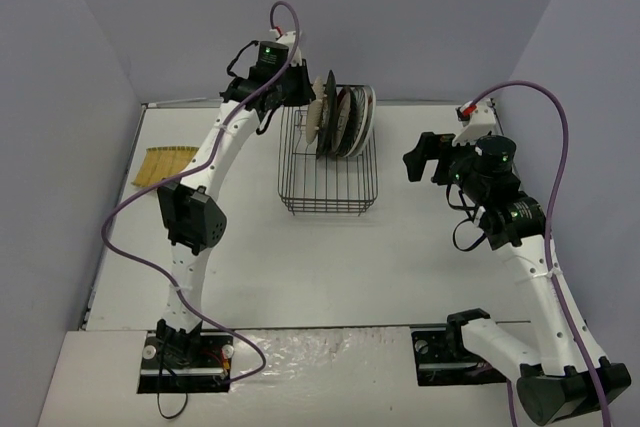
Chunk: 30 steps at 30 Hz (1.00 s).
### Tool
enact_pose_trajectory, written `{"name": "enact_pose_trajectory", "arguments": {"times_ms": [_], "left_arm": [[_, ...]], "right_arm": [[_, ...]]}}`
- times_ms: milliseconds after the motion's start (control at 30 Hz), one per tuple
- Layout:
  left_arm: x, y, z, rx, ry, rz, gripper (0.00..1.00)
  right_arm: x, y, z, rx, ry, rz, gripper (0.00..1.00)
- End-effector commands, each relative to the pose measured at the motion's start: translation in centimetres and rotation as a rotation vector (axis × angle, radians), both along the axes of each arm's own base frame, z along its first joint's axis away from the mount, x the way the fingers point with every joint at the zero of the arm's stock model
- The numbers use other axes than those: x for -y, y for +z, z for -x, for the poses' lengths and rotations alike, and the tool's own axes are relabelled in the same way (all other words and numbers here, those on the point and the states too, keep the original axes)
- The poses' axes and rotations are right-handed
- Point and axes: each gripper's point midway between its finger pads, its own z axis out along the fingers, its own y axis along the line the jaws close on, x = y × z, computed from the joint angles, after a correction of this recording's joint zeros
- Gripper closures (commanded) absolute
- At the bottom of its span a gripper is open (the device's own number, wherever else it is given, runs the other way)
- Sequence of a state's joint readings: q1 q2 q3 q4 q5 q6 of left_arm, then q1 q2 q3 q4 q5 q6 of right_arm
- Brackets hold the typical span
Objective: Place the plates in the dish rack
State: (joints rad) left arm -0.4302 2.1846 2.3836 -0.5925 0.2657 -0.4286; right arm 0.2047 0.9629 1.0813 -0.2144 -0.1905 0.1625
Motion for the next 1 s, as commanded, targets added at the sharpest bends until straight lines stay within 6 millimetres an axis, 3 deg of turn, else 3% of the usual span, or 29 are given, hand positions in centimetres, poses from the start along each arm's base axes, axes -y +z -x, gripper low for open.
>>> {"name": "enact_pose_trajectory", "arguments": {"times_ms": [0,667,733,833,967], "left_arm": [[1.1,8.1,0.0,0.202,-0.004,0.114,1.00],[2.3,-0.8,-2.2,0.119,0.132,-0.041,1.00],[2.3,-0.8,-2.2,0.125,0.138,-0.058,0.91],[2.1,-0.2,-2.0,0.137,0.138,-0.066,0.63],[1.2,1.3,-1.8,0.164,0.157,-0.085,0.47]], "right_arm": [[0.2,2.4,-0.4,0.077,-0.016,-0.005,0.00],[0.4,1.3,-0.1,0.059,-0.021,0.009,0.00],[0.4,1.3,-0.1,0.060,-0.022,0.010,0.00],[0.5,1.5,0.0,0.066,-0.024,0.014,0.00],[0.6,1.8,0.0,0.076,-0.023,0.018,0.00]]}}
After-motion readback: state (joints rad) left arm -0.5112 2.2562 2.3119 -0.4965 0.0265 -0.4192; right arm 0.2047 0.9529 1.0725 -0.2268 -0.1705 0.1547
